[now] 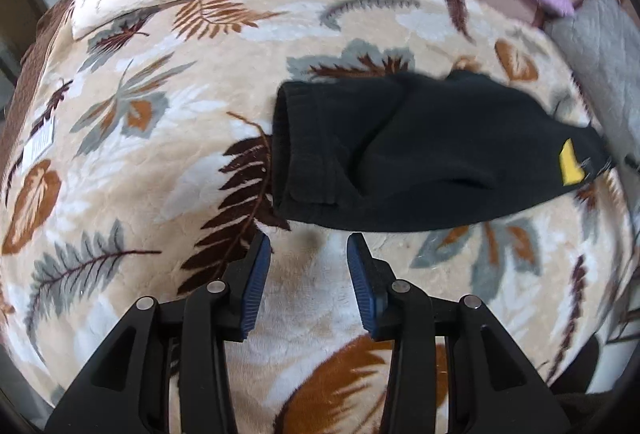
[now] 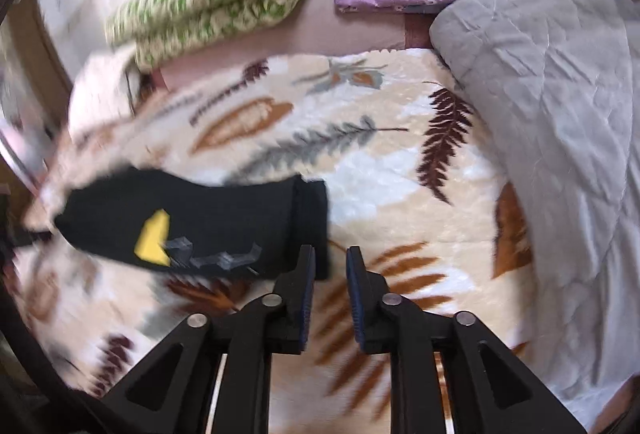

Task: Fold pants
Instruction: 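Open both tools to release the folded pants, then grasp the folded edge of the pants with both tools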

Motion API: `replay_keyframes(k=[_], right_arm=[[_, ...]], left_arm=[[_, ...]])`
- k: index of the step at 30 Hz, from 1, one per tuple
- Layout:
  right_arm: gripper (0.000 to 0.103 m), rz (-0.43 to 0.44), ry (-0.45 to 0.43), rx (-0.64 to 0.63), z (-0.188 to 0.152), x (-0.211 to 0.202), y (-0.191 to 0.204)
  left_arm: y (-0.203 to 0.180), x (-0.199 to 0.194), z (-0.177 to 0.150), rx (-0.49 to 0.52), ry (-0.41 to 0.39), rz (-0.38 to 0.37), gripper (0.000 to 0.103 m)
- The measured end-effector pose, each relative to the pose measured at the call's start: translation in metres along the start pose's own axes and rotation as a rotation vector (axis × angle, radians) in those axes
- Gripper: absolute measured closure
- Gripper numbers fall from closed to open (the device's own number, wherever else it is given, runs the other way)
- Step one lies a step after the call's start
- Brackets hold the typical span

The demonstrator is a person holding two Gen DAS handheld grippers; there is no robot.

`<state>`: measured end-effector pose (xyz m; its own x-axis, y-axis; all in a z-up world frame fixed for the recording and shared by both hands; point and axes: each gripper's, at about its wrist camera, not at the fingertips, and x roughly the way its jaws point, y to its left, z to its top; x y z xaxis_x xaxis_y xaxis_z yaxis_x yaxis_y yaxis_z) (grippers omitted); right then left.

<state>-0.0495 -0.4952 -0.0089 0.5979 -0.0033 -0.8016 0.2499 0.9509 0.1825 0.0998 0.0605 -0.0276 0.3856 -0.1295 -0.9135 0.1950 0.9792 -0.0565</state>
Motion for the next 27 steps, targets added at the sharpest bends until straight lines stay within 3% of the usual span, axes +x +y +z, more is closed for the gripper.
replay_keyframes(k=[3, 5, 8, 13, 16, 21, 27], right_arm=[[0.064, 0.082, 0.018, 0.101, 0.008, 0.008, 0.008], [0.064, 0.121, 0.026, 0.15, 0.011, 0.015, 0.012], [0.059, 0.162, 0.023, 0.223, 0.019, 0.027, 0.016], [0.057, 0.137, 0.065, 0.217, 0.027, 0.045, 0.028], [0.057, 0.143, 0.067, 0.225, 0.026, 0.048, 0.028], [0.057, 0.148, 0.082, 0.236, 0.025, 0.052, 0.023], [0.056, 0.182, 0.102, 0.277, 0.024, 0.057, 0.012]], left_arm=[[0.015, -0.007, 0.011, -0.087, -0.003, -0.054, 0.058], [0.025, -0.007, 0.019, -0.147, -0.007, -0.082, 0.051], [0.036, 0.002, 0.035, -0.212, 0.012, -0.123, 0.051], [0.037, 0.028, 0.058, -0.252, 0.042, -0.113, 0.051], [0.037, 0.045, 0.07, -0.279, 0.071, -0.17, 0.05], [0.024, 0.054, 0.069, -0.251, 0.116, -0.258, 0.051], [0.009, 0.053, 0.063, -0.17, 0.124, -0.258, 0.048]])
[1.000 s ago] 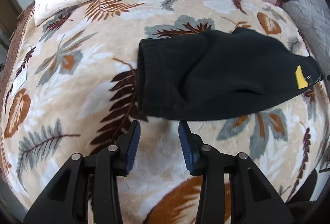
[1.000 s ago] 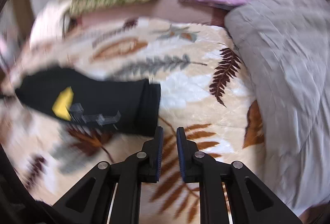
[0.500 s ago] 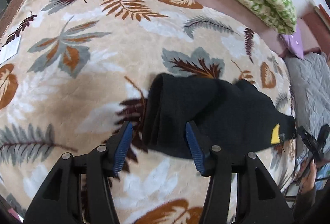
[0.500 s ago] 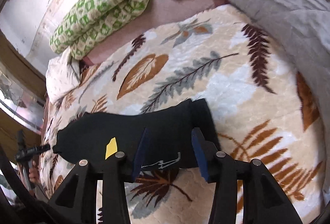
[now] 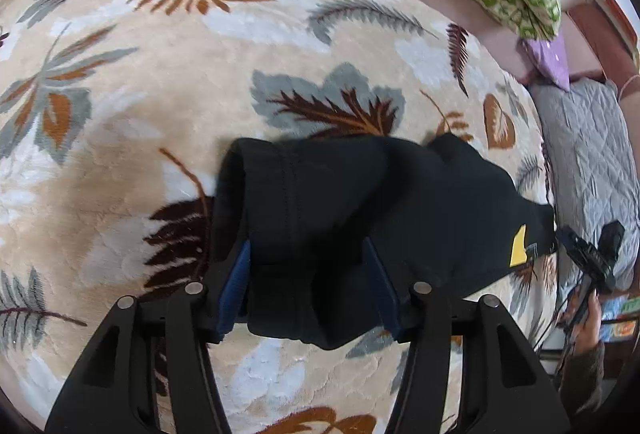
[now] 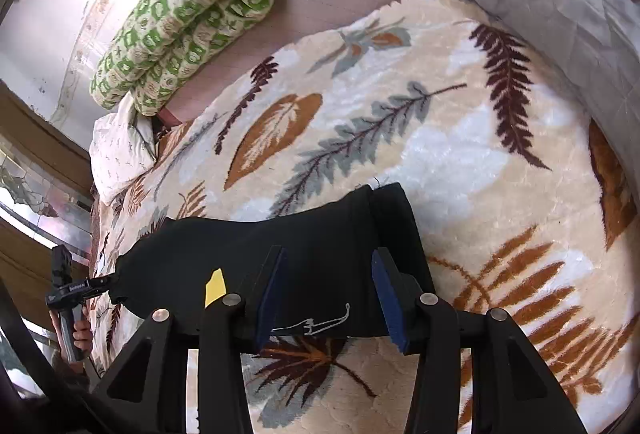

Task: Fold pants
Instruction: 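Grasp the folded edge of the pants with both tools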

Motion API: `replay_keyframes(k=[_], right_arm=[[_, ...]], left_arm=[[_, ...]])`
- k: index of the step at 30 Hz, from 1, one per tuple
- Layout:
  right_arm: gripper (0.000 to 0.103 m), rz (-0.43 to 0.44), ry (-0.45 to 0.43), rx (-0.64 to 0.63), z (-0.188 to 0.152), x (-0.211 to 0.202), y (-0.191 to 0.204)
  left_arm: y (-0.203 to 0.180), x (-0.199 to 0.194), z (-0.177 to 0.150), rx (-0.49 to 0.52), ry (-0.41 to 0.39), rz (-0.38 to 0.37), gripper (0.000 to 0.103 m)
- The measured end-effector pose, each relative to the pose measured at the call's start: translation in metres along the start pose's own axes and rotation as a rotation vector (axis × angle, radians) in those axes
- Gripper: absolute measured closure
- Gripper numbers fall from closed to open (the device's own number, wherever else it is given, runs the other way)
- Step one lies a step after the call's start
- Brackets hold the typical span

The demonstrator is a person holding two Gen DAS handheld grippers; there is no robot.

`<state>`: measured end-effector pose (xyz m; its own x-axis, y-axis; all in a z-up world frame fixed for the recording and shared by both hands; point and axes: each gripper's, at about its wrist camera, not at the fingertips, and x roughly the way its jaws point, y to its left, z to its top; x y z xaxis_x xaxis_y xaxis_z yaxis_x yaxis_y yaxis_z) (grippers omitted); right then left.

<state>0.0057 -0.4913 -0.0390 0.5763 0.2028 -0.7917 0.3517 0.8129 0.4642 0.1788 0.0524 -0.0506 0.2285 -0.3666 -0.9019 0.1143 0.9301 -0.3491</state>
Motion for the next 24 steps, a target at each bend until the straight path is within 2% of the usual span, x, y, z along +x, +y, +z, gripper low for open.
replay_keyframes(k=[3, 5, 7, 9, 12, 13, 14, 15, 16, 17, 18, 19, 22, 24], right_arm=[[0.056, -0.017, 0.008, -0.001, 0.001, 0.005, -0.001], [0.056, -0.046, -0.021, 0.007, 0.002, 0.004, -0.002], [0.053, -0.026, -0.045, 0.031, 0.004, 0.003, -0.006], [0.053, -0.025, -0.011, 0.03, 0.005, 0.011, -0.008], [0.052, -0.09, 0.023, 0.001, 0.005, 0.024, -0.006], [0.053, -0.068, 0.028, 0.015, 0.005, 0.027, -0.008], [0.065, -0.04, 0.03, 0.018, 0.005, 0.029, -0.009], [0.079, -0.048, 0.02, -0.01, 0.004, 0.029, -0.005], [0.097, -0.068, 0.027, -0.041, 0.004, 0.031, -0.002], [0.097, -0.081, 0.049, -0.062, 0.003, 0.034, 0.001], [0.097, -0.096, 0.055, -0.083, 0.002, 0.034, 0.005], [0.098, -0.106, 0.053, -0.104, 0.002, 0.032, 0.008], [0.098, -0.121, 0.016, -0.152, 0.001, 0.018, 0.017], [0.098, -0.115, -0.007, -0.16, 0.003, 0.007, 0.019]], left_arm=[[0.0, 0.0, 0.0, 0.005, 0.0, 0.001, 0.048], [0.004, 0.0, -0.001, -0.013, 0.001, -0.019, 0.048], [0.008, 0.001, -0.001, -0.028, 0.009, -0.037, 0.048], [0.009, 0.002, -0.001, -0.035, 0.012, -0.046, 0.048], [0.008, 0.002, -0.001, -0.037, 0.012, -0.056, 0.048], [0.008, 0.002, -0.001, -0.043, 0.008, -0.055, 0.048], [0.008, 0.001, -0.001, -0.048, -0.004, -0.05, 0.048], [0.008, 0.0, -0.001, -0.056, -0.018, -0.05, 0.048], [0.007, -0.001, -0.001, -0.066, -0.034, -0.05, 0.055], [0.006, -0.004, -0.001, -0.07, -0.049, -0.045, 0.062], [0.004, -0.005, -0.001, -0.068, -0.052, -0.045, 0.073], [0.002, -0.006, -0.001, -0.068, -0.056, -0.038, 0.078], [0.0, -0.015, -0.001, -0.063, -0.086, 0.005, 0.079], [0.0, -0.022, -0.002, -0.057, -0.106, 0.009, 0.079]])
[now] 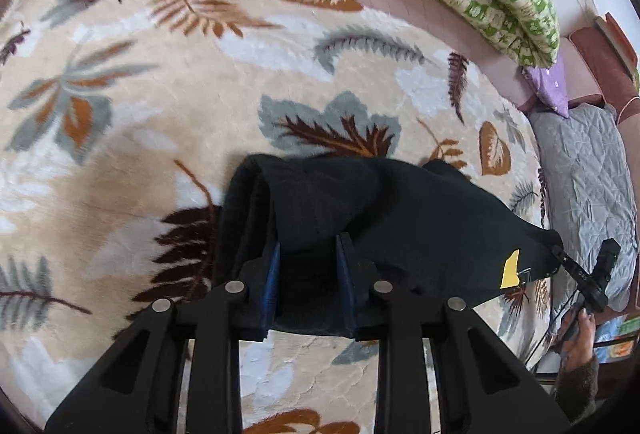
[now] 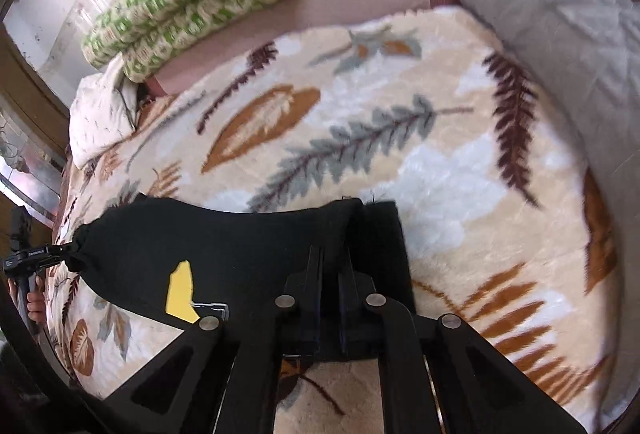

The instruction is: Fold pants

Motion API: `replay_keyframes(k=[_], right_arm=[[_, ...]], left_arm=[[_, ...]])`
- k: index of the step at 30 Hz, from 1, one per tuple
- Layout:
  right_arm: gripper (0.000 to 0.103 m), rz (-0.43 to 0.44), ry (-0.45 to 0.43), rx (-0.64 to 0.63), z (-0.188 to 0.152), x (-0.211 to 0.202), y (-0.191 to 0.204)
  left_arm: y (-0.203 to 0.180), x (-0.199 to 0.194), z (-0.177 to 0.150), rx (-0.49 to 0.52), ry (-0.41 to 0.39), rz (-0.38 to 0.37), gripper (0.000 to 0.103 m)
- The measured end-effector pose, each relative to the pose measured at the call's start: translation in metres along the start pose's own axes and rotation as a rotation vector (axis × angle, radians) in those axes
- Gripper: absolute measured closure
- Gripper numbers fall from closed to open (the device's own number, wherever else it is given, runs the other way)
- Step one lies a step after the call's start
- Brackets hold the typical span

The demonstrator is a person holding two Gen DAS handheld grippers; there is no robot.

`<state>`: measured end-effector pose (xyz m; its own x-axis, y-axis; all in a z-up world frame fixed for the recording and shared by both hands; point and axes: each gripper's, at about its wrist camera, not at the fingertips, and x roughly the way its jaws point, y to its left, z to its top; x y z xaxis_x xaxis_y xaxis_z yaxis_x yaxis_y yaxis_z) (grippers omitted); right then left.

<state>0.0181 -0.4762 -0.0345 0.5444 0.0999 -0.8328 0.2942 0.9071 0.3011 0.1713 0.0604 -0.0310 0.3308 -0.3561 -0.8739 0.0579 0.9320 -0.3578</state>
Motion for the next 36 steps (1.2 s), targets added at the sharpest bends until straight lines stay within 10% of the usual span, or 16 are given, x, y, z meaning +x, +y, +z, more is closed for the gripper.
replay_keyframes(k=[10, 24, 29, 36], right_arm=[[0.097, -0.039, -0.007, 0.051, -0.016, 0.001, -0.025], [0.078, -0.078, -0.031, 0.084, -0.016, -0.027, -0.037], [0.063, 0.018, -0.104, 0.056, 0.004, -0.068, -0.004], [0.057, 0.27, 0.006, -0.118, 0.031, -0.024, 0.115]], left_arm=[[0.01, 0.017, -0.018, 0.097, 0.017, 0.173, 0.079], [-0.001, -0.015, -0.028, 0.166, 0.027, 0.136, 0.074], [-0.031, -0.043, -0.022, 0.246, -0.024, 0.114, 0.073], [-0.08, -0.025, 0.016, 0.323, 0.003, 0.02, 0.04]])
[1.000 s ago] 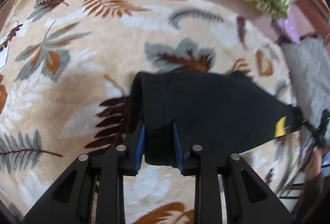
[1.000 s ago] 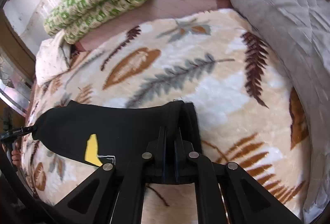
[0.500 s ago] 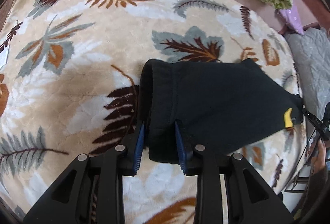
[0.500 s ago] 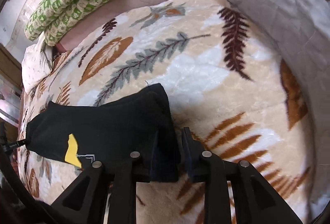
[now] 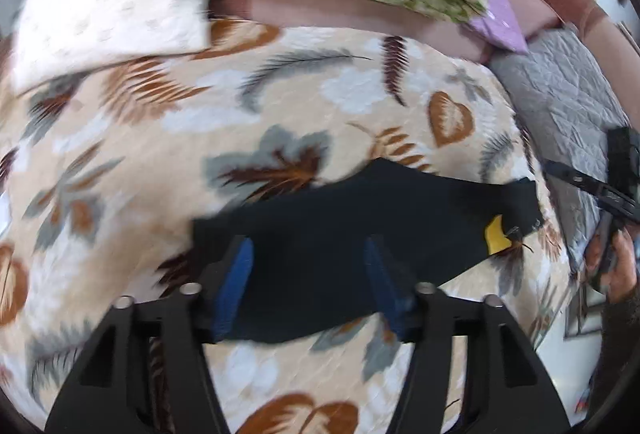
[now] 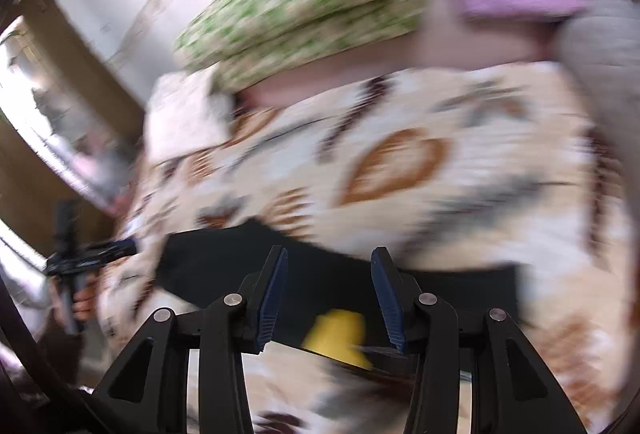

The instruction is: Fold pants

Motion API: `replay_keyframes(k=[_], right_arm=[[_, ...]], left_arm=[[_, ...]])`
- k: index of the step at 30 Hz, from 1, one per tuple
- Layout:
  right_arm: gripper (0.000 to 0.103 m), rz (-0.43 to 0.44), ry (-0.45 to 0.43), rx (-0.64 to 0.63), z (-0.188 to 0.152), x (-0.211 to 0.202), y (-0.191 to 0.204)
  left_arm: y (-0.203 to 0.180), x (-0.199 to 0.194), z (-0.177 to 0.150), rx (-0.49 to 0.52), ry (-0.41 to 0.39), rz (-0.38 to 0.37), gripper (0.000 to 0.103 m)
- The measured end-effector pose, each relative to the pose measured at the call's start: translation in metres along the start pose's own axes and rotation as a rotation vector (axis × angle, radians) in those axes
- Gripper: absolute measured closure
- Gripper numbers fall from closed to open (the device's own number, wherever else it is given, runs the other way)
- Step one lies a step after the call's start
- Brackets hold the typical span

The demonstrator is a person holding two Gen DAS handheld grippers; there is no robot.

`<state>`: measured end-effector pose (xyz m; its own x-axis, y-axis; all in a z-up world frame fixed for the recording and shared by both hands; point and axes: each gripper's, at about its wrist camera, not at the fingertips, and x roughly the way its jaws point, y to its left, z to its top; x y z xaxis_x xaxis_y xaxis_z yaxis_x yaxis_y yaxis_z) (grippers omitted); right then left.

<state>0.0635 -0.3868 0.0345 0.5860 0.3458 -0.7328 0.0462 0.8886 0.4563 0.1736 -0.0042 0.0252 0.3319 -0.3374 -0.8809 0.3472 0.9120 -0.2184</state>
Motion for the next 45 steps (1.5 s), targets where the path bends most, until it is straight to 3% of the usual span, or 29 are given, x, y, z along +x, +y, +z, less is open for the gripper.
replay_keyframes(k=[2, 6, 10, 17, 22, 25, 26, 27, 28, 30, 31, 34, 37, 40, 45], right_arm=[[0.057, 0.061, 0.076, -0.056, 0.005, 0.039, 0.03], [0.057, 0.094, 0.212, -0.19, 0.021, 0.118, 0.071], [0.057, 0.092, 0.296, -0.196, 0.029, 0.169, 0.072], [0.056, 0.159, 0.395, -0.196, 0.036, 0.213, 0.056], [0.054, 0.211, 0.441, -0.208, 0.034, 0.229, 0.056], [0.054, 0.226, 0.459, -0.258, 0.03, 0.235, 0.062], [0.06, 0.226, 0.462, -0.283, 0.028, 0.236, 0.065], [0.065, 0.221, 0.456, -0.307, 0.026, 0.235, 0.066], [0.077, 0.215, 0.449, -0.322, 0.026, 0.236, 0.067], [0.086, 0.212, 0.428, -0.343, 0.025, 0.232, 0.068], [0.093, 0.201, 0.413, -0.357, 0.025, 0.231, 0.069], [0.099, 0.17, 0.358, -0.377, 0.028, 0.22, 0.071], [0.099, 0.176, 0.318, -0.388, 0.033, 0.21, 0.074], [0.099, 0.142, 0.307, -0.363, 0.038, 0.216, 0.07], [0.097, 0.063, 0.36, -0.341, 0.025, 0.243, 0.066]], left_arm=[[-0.012, 0.022, 0.019, 0.068, 0.064, -0.033, 0.04], [-0.026, 0.059, 0.047, 0.209, 0.162, -0.027, 0.04], [-0.033, 0.083, 0.056, 0.343, 0.232, -0.004, 0.04], [-0.037, 0.111, 0.054, 0.567, 0.324, -0.007, 0.04], [-0.042, 0.133, 0.05, 0.593, 0.397, -0.077, 0.04], [-0.053, 0.144, 0.04, 0.628, 0.396, -0.077, 0.041], [-0.054, 0.147, 0.039, 0.622, 0.39, -0.077, 0.041], [-0.054, 0.15, 0.042, 0.585, 0.378, -0.072, 0.045], [-0.052, 0.152, 0.047, 0.536, 0.369, -0.076, 0.056], [-0.048, 0.154, 0.054, 0.457, 0.371, -0.077, 0.068], [-0.049, 0.152, 0.057, 0.44, 0.365, -0.077, 0.074], [-0.058, 0.144, 0.057, 0.47, 0.347, -0.041, 0.083], [-0.063, 0.136, 0.06, 0.476, 0.301, -0.032, 0.084], [-0.058, 0.153, 0.058, 0.458, 0.378, 0.002, 0.083], [-0.069, 0.157, 0.057, 0.495, 0.378, 0.059, 0.077]])
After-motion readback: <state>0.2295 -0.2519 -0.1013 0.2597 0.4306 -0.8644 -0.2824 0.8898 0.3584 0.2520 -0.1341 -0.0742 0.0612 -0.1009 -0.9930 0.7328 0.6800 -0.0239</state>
